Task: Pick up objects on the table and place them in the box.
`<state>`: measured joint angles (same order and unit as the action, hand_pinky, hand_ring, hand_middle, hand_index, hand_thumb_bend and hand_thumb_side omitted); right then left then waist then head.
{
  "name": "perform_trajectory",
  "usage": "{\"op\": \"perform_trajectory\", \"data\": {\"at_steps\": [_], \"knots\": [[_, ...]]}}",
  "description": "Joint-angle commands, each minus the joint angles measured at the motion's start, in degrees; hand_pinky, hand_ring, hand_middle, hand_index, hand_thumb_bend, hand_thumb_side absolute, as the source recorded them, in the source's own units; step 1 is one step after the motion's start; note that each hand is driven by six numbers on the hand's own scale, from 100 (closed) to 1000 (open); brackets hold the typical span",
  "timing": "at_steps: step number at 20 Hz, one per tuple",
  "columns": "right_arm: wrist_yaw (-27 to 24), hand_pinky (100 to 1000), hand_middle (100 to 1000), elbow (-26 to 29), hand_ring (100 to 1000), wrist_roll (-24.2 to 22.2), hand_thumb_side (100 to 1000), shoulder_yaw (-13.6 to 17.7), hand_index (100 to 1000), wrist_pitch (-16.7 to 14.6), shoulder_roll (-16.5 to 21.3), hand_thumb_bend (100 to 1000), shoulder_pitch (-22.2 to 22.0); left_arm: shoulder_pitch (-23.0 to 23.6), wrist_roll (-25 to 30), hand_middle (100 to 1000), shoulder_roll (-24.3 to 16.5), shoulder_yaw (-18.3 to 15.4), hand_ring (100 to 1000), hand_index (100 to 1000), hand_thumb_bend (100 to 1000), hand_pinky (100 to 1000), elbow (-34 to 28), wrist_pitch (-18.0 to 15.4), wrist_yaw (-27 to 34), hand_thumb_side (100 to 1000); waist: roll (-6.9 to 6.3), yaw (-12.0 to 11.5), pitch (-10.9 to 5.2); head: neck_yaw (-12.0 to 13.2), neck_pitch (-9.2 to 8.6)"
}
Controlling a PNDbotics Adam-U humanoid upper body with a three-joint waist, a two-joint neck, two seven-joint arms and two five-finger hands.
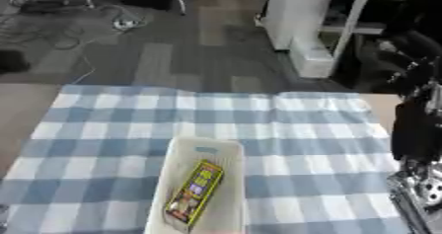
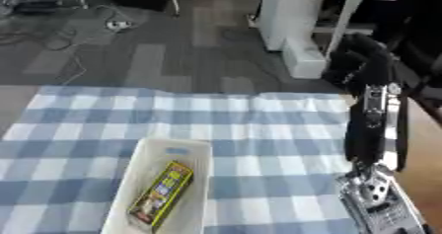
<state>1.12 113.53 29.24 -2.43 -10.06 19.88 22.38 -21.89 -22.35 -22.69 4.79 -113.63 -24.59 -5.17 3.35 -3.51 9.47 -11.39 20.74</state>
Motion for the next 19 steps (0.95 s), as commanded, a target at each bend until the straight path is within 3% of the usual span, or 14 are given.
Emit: {"op": "perform_trajectory", "data": {"at_steps": [1,5,10,14,19], "knots": [[1.74,571,706,1.06,688,1.73,870,1.60,794,-2.50,0.39,570,1.48,-0.65,-0.18,749,-0.69,-0.65,672,795,592,624,-0.96,0.09,-0.28,863,-0.55,0.11,-0.46,-3.06,-5.32],[2.84,569,694,1.06,680,2.11,871,1.62,785,-4.46,0.68,565,1.81,-0.80,-0.34,749,-0.48,-0.79,673,795,594,625,-0.96,0.11,-0.49,863,-0.80,0.22,-0.16,-5.75,-9.96],[2.10,574,682,1.06,669,2.59,857,1.85,773,-6.61,1.52,532,4.28,-1.15,-0.79,749,0.16,-1.14,673,794,593,626,-0.96,0.08,-0.62,862,-1.70,0.01,0.20,-4.28,-16.21],[2.31,577,684,1.06,674,2.20,862,1.36,776,-7.92,1.35,538,4.68,-0.96,-0.56,749,0.35,-0.80,673,795,592,624,-0.96,0.05,-0.52,864,-2.08,0.25,0.13,-3.65,-17.47],[2.27,562,679,1.06,666,-0.05,868,1.18,772,-7.10,1.29,544,4.48,-1.02,-0.03,749,0.36,-0.36,673,795,592,624,-0.96,0.11,-0.27,864,-2.12,0.99,-0.03,-5.19,-17.97]]}}
